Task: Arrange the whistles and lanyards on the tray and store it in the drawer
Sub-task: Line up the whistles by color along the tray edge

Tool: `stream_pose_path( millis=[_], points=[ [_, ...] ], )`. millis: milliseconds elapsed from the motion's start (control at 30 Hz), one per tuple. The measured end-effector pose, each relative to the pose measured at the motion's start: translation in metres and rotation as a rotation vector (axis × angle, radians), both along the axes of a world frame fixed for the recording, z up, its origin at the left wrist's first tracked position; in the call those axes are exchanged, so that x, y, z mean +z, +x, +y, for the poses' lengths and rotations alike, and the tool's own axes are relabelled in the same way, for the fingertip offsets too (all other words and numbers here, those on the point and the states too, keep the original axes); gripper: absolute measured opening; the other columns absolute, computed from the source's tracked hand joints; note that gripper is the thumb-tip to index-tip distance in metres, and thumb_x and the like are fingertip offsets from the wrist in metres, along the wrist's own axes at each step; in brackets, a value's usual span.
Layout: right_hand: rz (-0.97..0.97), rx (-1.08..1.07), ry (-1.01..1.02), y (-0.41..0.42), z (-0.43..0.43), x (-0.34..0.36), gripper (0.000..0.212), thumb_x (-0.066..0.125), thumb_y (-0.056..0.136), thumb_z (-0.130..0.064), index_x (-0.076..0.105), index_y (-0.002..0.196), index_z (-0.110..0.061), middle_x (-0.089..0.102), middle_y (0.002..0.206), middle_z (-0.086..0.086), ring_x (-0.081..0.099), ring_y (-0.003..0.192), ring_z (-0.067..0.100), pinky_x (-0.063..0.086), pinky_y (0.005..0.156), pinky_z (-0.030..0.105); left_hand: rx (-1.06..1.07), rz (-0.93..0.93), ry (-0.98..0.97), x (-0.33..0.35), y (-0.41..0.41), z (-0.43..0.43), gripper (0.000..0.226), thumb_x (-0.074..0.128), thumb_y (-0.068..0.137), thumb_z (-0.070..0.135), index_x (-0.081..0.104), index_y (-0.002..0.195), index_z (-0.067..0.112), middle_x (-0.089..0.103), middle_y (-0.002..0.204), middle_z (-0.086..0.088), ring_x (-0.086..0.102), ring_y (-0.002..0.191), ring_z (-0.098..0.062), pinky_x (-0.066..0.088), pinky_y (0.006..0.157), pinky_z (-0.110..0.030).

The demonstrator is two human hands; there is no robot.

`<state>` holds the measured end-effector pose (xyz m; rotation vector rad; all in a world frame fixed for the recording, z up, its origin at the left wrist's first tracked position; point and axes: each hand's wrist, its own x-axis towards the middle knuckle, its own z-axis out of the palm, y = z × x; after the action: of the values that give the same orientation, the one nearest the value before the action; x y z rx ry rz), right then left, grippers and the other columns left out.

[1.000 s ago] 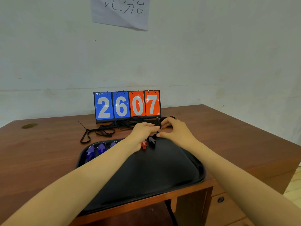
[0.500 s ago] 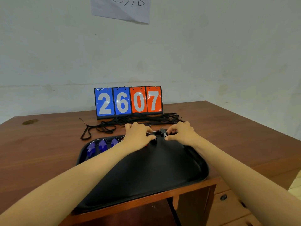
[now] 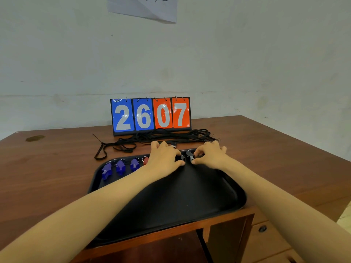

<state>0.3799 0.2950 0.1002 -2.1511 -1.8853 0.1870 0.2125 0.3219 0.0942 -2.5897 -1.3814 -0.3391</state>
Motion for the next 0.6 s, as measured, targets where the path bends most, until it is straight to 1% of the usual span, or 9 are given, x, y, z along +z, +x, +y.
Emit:
stream_pose_path(
  millis=[167,267,333,367,433,467,533,600],
  points=[
    [-0.008,0.001,-0.029,0.0,-0.002,0.0,0.036,0.062,0.083,-0.046,0.062,0.116,-0.029,0.057,0.121,0.0,0.03,0.127,0.025,0.026,0.099,0.043,0.001,-0.017,-0.015,-0.001,0.0,0.002,0.047,0.047,0.088,0.054,0.055,0.127,0.029,0.059,0.122,0.001,0.043,0.118,-0.019,0.025,0.099,-0.038],
    [-0.019,0.02,-0.037,0.001,-0.007,0.006,0.045,0.063,0.083,-0.044,0.055,0.125,-0.029,0.055,0.125,0.0,0.03,0.127,0.025,0.027,0.098,0.043,-0.017,-0.038,-0.028,-0.001,-0.001,0.002,0.053,0.047,0.086,0.057,0.05,0.13,0.027,0.057,0.125,0.001,0.043,0.12,-0.019,0.024,0.1,-0.038],
    [0.003,0.059,0.001,0.0,-0.006,0.015,0.047,0.063,0.084,-0.04,0.051,0.128,-0.029,0.052,0.128,0.0,0.031,0.127,0.026,0.028,0.099,0.044,-0.043,-0.103,-0.012,0.003,-0.004,0.005,0.056,0.045,0.086,0.059,0.048,0.131,0.026,0.059,0.122,0.003,0.045,0.117,-0.018,0.025,0.1,-0.037],
    [0.019,0.081,0.03,0.0,-0.002,0.02,0.045,0.061,0.085,-0.038,0.05,0.128,-0.03,0.052,0.129,0.0,0.032,0.127,0.026,0.028,0.1,0.044,-0.049,-0.163,-0.012,0.007,-0.006,0.009,0.054,0.044,0.087,0.058,0.049,0.13,0.026,0.06,0.119,0.004,0.047,0.115,-0.017,0.026,0.1,-0.036],
    [0.043,0.102,0.071,-0.005,0.011,0.029,0.038,0.058,0.088,-0.034,0.052,0.126,-0.029,0.054,0.127,-0.001,0.034,0.127,0.025,0.028,0.102,0.045,-0.005,-0.264,-0.057,0.018,-0.01,0.025,0.043,0.044,0.091,0.049,0.053,0.125,0.024,0.062,0.115,0.004,0.05,0.112,-0.017,0.026,0.101,-0.037],
    [0.038,0.099,0.071,-0.009,0.021,0.031,0.035,0.056,0.09,-0.033,0.052,0.125,-0.028,0.056,0.126,-0.001,0.035,0.127,0.025,0.027,0.103,0.045,0.045,-0.27,-0.089,0.023,-0.012,0.035,0.038,0.045,0.092,0.043,0.055,0.123,0.023,0.063,0.115,0.003,0.05,0.112,-0.018,0.026,0.101,-0.037],
    [-0.007,0.09,0.029,-0.017,0.041,0.034,0.033,0.053,0.092,-0.033,0.054,0.124,-0.025,0.055,0.126,0.003,0.037,0.126,0.026,0.027,0.105,0.047,0.142,-0.224,-0.185,0.029,-0.015,0.055,0.028,0.048,0.092,0.033,0.058,0.116,0.024,0.062,0.113,0.002,0.051,0.11,-0.018,0.027,0.102,-0.038],
    [-0.027,0.094,-0.032,-0.024,0.06,0.033,0.034,0.055,0.09,-0.034,0.057,0.121,-0.02,0.056,0.126,0.006,0.043,0.122,0.027,0.032,0.106,0.048,0.205,-0.198,-0.295,0.027,-0.013,0.068,0.016,0.051,0.09,0.027,0.061,0.103,0.024,0.059,0.102,0.003,0.049,0.099,-0.015,0.027,0.101,-0.04]
  ],
)
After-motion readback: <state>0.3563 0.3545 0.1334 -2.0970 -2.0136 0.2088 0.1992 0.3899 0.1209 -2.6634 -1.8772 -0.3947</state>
